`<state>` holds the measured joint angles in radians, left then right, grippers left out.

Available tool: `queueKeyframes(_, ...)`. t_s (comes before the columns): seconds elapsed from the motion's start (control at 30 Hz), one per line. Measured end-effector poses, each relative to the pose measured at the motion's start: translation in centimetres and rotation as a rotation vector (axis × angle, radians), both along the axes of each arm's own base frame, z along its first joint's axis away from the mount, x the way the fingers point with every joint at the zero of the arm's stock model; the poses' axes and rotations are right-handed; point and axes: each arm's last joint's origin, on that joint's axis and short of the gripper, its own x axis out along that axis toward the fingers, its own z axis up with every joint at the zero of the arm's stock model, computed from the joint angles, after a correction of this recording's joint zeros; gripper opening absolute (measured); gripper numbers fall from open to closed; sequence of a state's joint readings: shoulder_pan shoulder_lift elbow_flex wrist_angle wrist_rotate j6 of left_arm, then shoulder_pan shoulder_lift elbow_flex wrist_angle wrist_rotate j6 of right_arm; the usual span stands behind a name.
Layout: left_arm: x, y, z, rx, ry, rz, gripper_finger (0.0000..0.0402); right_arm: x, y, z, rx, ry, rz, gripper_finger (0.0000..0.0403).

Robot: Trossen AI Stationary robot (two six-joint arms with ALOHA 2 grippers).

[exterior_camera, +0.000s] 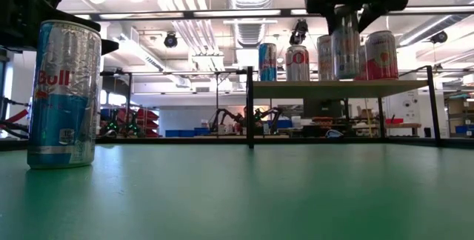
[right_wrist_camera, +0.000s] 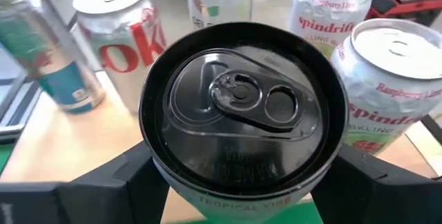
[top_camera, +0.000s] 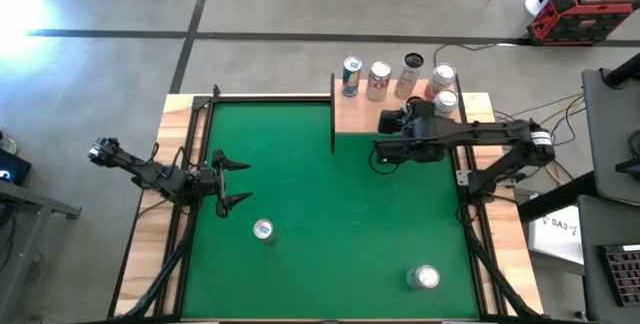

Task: Place canned beverage on shelf
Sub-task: Put the white-yellow soda can on the shelf aligned with the other white-yellow soda can

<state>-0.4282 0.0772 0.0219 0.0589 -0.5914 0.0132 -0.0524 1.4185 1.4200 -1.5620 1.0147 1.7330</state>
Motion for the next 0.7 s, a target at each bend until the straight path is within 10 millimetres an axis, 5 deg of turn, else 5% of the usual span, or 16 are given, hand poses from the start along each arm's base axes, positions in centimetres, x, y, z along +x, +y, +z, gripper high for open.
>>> queueKeyframes(0.7,0.0,0.0,0.0,0.0,0.0,0.0,0.0361,0.7,-2.4,-1.1,-0.021,-0.021,-0.128,0.0276)
